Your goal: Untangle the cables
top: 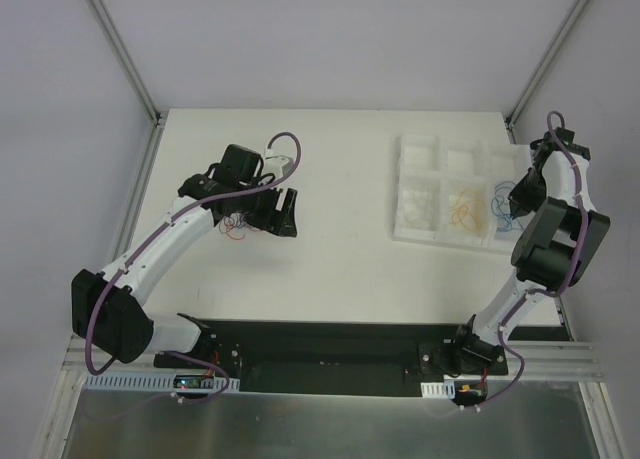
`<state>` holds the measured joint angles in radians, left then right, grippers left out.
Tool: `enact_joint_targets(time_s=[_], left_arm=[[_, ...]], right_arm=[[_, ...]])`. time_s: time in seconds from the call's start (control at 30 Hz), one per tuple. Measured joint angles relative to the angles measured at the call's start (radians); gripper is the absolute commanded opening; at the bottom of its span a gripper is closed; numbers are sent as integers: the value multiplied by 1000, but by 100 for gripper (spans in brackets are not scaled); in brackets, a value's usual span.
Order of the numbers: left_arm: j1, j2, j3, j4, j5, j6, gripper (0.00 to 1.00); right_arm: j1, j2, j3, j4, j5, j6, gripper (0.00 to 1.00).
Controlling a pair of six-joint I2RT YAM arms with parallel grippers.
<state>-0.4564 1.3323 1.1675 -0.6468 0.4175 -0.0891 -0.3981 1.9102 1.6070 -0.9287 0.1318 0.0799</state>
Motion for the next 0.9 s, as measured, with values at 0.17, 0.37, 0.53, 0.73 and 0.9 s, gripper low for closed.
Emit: enact_joint_targets(time_s=[0.17, 0.37, 0.53, 0.73, 0.9], left_arm=[[0, -15, -5, -9, 1, -4, 70], [0, -15, -6, -10, -1, -17, 70], [18, -16, -16, -10, -29, -40, 70], [153, -16, -36, -13, -27, -83, 71], [231, -16, -56, -27, -39, -123, 72]], right_arm=[[0, -135, -48, -22, 24, 6, 1], [-1, -214, -51, -34, 51, 8, 4], [-2, -161, -26, -42, 37, 5, 10], [-2, 24, 131, -59, 13, 9, 37], [-1, 67, 194, -75, -17, 12, 55]])
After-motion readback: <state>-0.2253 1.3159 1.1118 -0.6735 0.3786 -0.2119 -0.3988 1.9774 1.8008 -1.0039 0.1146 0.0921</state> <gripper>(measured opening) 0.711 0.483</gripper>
